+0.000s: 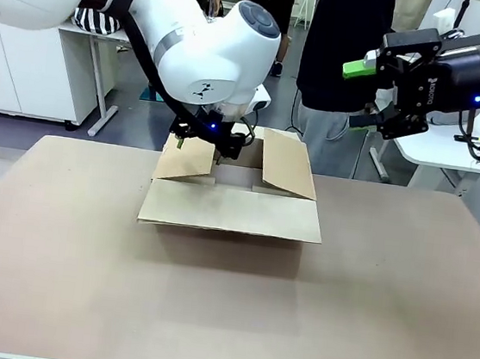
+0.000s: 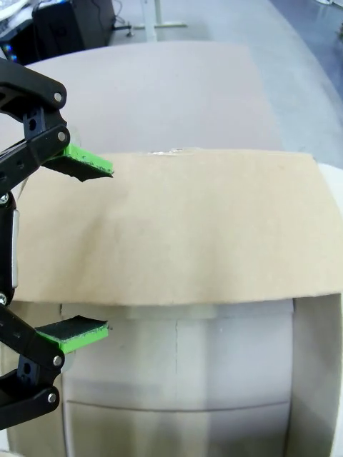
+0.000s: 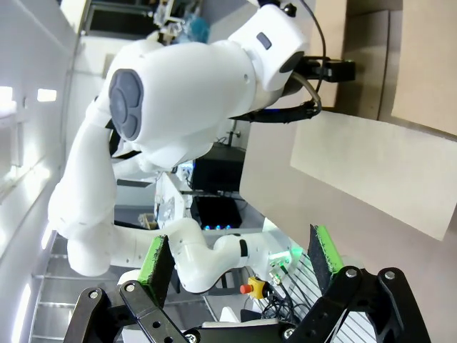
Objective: Pack the gift set into the box.
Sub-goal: Place both hands on the side flaps of the Package Box and spread them outward.
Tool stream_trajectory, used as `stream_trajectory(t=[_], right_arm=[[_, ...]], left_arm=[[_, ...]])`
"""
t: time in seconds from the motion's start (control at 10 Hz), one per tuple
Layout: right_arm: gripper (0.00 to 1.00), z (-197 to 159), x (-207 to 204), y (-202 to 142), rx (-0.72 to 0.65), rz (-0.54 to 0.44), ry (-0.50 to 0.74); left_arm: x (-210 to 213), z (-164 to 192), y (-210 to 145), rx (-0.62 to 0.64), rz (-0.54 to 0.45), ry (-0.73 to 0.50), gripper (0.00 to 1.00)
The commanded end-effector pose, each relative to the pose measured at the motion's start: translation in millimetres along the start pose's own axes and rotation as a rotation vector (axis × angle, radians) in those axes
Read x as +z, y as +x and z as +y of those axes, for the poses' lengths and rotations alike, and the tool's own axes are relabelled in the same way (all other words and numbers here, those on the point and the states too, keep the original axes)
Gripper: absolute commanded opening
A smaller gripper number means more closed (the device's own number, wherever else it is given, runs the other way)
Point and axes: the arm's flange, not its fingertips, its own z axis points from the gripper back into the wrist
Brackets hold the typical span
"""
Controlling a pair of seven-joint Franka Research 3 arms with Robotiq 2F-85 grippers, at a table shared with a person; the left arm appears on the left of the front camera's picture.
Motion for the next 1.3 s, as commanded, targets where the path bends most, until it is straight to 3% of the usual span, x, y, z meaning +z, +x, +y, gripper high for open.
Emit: stream_trajectory(t=[0.0,0.4,0.7,1.2], right_arm=[[1.00,-1,-4,1,0.027,-0.011,0.031],[1.00,-1,-4,1,0.027,-0.011,0.031],[1.00,-1,-4,1,0.027,-0.011,0.031],[1.00,-1,-4,1,0.027,-0.011,0.031]], left_arm=[[-7,2,-3,0.009,0.020,0.025,1.00],[12,21,-10,0.050,-0.061,0.136,1.00],[38,43,-11,0.092,-0.112,0.110,1.00],[24,105,-9,0.191,-0.037,0.041,1.00]])
